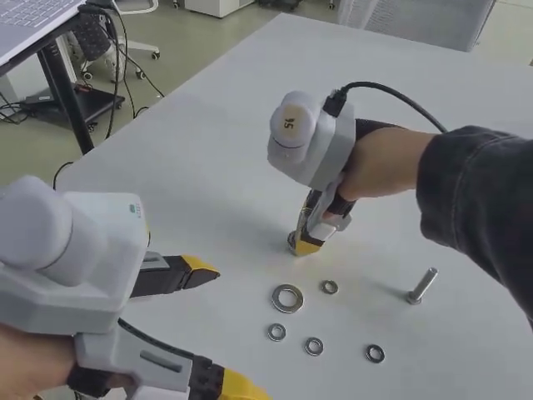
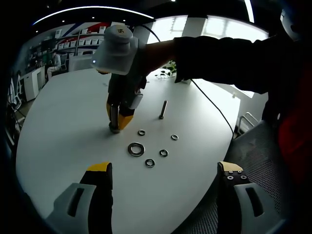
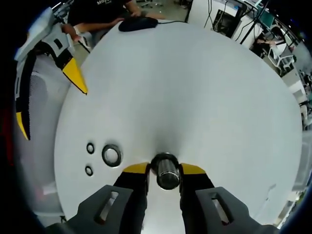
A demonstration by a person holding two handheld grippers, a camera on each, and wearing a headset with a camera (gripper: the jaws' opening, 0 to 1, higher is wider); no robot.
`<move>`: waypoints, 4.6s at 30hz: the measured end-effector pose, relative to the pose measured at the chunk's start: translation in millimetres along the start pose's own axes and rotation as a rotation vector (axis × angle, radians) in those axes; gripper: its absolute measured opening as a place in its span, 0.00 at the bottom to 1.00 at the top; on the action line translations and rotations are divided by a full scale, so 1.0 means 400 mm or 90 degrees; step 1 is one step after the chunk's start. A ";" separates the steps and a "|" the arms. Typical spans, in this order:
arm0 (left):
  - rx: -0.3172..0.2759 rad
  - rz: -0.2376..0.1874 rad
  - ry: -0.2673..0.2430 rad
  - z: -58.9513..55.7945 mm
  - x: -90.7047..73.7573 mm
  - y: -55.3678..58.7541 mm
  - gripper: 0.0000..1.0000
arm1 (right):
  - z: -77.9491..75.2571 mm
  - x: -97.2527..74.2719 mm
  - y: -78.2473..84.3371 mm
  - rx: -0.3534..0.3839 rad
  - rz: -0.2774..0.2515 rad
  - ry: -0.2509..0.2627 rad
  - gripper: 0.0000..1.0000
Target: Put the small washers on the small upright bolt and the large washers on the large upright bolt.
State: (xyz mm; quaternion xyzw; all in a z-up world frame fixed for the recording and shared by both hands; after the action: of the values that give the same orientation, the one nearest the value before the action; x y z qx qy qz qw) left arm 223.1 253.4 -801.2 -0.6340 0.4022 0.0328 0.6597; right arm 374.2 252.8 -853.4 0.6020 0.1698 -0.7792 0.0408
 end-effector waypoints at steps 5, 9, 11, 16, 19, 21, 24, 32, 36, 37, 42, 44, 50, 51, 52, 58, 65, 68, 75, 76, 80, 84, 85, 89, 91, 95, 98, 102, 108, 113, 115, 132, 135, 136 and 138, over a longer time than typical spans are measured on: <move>0.002 0.002 0.000 0.000 0.000 0.001 0.88 | -0.003 -0.011 0.006 0.010 -0.017 -0.005 0.29; 0.004 0.003 0.001 -0.001 0.000 0.002 0.88 | 0.004 -0.024 0.013 0.016 -0.026 -0.005 0.30; 0.005 0.003 0.001 -0.002 0.000 0.001 0.88 | 0.004 -0.029 0.014 0.018 -0.032 -0.002 0.32; 0.006 0.003 0.001 -0.004 0.002 -0.003 0.88 | 0.004 -0.052 0.027 0.022 -0.037 0.008 0.32; 0.007 0.004 0.003 -0.008 0.004 -0.007 0.88 | 0.009 -0.071 0.039 0.025 -0.040 0.016 0.32; 0.009 0.004 0.004 -0.010 0.006 -0.009 0.88 | 0.012 -0.083 0.044 0.026 -0.044 0.022 0.32; 0.010 0.005 0.006 -0.013 0.007 -0.010 0.88 | 0.016 -0.095 0.052 0.030 -0.049 0.026 0.32; 0.014 0.006 0.007 -0.016 0.009 -0.014 0.88 | 0.031 -0.107 0.075 0.038 -0.048 0.033 0.32; 0.016 0.007 0.007 -0.015 0.009 -0.014 0.88 | 0.038 -0.108 0.077 0.037 -0.046 0.035 0.32; 0.016 0.006 0.007 -0.015 0.009 -0.014 0.88 | 0.042 -0.109 0.077 0.037 -0.047 0.035 0.32; 0.021 0.007 0.007 -0.013 0.009 -0.013 0.87 | 0.052 -0.104 0.080 0.036 -0.046 0.034 0.32; 0.021 0.008 0.008 -0.011 0.009 -0.012 0.87 | 0.065 -0.103 0.079 0.034 -0.047 0.033 0.32; 0.024 0.005 0.003 -0.004 0.012 -0.016 0.87 | 0.093 -0.090 0.076 0.026 -0.044 0.029 0.32; 0.024 0.004 0.003 -0.004 0.013 -0.017 0.87 | 0.097 -0.086 0.075 0.024 -0.042 0.027 0.31; 0.025 0.005 0.003 -0.003 0.014 -0.017 0.87 | 0.100 -0.084 0.074 0.022 -0.041 0.026 0.31; 0.029 0.007 -0.001 0.001 0.018 -0.016 0.87 | 0.119 -0.067 0.064 0.010 -0.036 0.019 0.31; 0.031 0.006 -0.005 0.004 0.019 -0.016 0.86 | 0.146 -0.038 0.037 -0.004 -0.040 0.008 0.31; 0.031 0.007 -0.006 0.004 0.018 -0.014 0.86 | 0.155 -0.018 0.028 -0.005 -0.042 0.000 0.31; 0.030 0.007 -0.008 0.005 0.018 -0.014 0.86 | 0.159 0.020 0.021 -0.012 -0.035 -0.010 0.31; 0.030 0.006 -0.007 0.005 0.018 -0.014 0.86 | 0.158 0.024 0.019 -0.012 -0.035 -0.012 0.31; 0.029 0.007 -0.008 0.006 0.017 -0.014 0.86 | 0.155 0.033 0.014 -0.016 -0.030 -0.014 0.31; 0.029 0.007 -0.008 0.007 0.015 -0.013 0.86 | 0.153 0.049 0.012 -0.017 -0.025 -0.018 0.31; 0.029 0.006 -0.008 0.007 0.015 -0.013 0.86 | 0.153 0.052 0.012 -0.019 -0.024 -0.017 0.31; 0.027 0.005 -0.010 0.009 0.013 -0.014 0.86 | 0.153 0.060 0.010 -0.021 -0.021 -0.021 0.31; 0.028 0.005 -0.011 0.008 0.013 -0.014 0.86 | 0.153 0.064 0.010 -0.022 -0.019 -0.022 0.31; 0.026 0.003 -0.012 0.010 0.012 -0.014 0.86 | 0.150 0.070 0.009 -0.020 -0.019 -0.024 0.31; 0.026 0.003 -0.013 0.012 0.013 -0.012 0.86 | 0.148 0.072 0.006 -0.024 -0.019 -0.022 0.31; 0.028 0.004 -0.013 0.013 0.012 -0.009 0.85 | 0.147 0.073 0.004 -0.027 -0.015 -0.019 0.30; 0.025 0.000 -0.013 0.012 0.010 -0.008 0.85 | 0.156 0.078 0.003 -0.038 -0.006 -0.016 0.28; 0.026 0.000 -0.013 0.011 0.010 -0.008 0.85 | 0.156 0.078 0.005 -0.038 -0.003 -0.015 0.27; 0.025 -0.001 -0.013 0.011 0.010 -0.008 0.85 | 0.156 0.079 0.005 -0.038 -0.003 -0.015 0.27; 0.024 -0.001 -0.013 0.010 0.010 -0.007 0.85 | 0.157 0.080 0.005 -0.027 -0.004 -0.019 0.24; 0.024 -0.001 -0.013 0.011 0.011 -0.007 0.85 | 0.157 0.078 0.010 -0.027 -0.001 -0.018 0.24; 0.024 -0.002 -0.013 0.011 0.011 -0.007 0.85 | 0.158 0.076 0.011 -0.025 0.000 -0.019 0.24; 0.024 -0.002 -0.012 0.010 0.011 -0.007 0.85 | 0.158 0.070 0.012 -0.025 -0.002 -0.016 0.24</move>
State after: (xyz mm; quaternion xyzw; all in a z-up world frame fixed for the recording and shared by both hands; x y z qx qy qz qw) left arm 229.7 254.4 -802.0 -0.6220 0.3956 0.0304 0.6751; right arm 309.6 232.4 -867.4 0.5908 0.1857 -0.7833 0.0535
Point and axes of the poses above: the centre of the closed fingertips' face, and the gripper's own axes: x roughly forward along the fingers, z roughly to its left, y roughly out of its underside, the point moved 1 cm from there along -x, roughly backward along the fingers, and after that the axes turned 14 degrees about -y, right-handed, at the moved point
